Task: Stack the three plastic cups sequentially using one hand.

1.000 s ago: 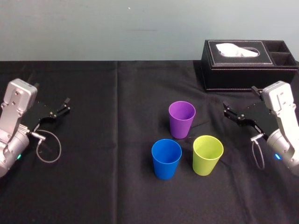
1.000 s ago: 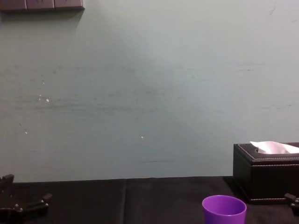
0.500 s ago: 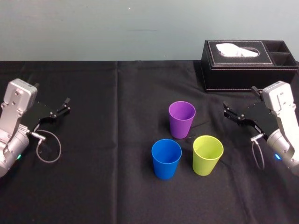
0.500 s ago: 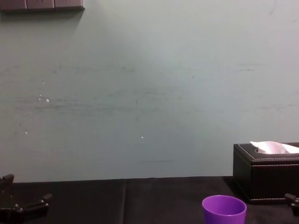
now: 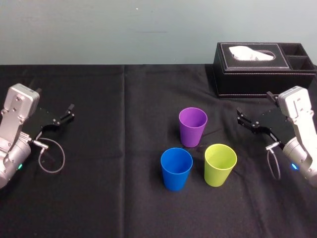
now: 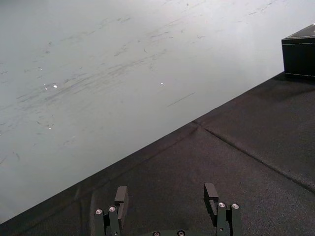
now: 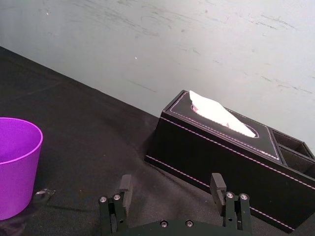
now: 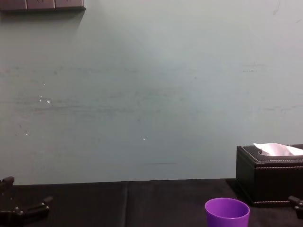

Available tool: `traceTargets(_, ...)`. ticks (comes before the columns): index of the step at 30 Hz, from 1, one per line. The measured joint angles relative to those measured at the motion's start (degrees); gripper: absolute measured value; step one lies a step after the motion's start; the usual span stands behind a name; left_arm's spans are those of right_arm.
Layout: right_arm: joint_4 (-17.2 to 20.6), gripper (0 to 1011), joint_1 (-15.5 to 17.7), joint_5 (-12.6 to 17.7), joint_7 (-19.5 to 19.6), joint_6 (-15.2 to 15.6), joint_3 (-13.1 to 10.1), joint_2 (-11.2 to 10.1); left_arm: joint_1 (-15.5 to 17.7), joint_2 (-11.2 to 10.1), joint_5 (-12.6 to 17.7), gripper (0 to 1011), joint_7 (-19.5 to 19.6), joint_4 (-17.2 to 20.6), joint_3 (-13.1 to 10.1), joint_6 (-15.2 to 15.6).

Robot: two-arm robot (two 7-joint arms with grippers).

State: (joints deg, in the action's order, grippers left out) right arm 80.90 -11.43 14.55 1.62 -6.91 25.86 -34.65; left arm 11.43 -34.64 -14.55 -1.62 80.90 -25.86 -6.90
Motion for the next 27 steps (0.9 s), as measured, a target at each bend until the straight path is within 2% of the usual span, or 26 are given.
traceTargets(23,0.00,1003,0.00,0.00,0.00,0.00,0.00,0.00,0.00,0.00,0.00,1011,0.00,0.00,0.00,0.00)
traceTargets(27,0.96,1003,1.40,0.97,-0.59,-0.47,-1.49,-0.56,0.00,0.00,0.00,1011,0.00,0.00,0.00,0.00)
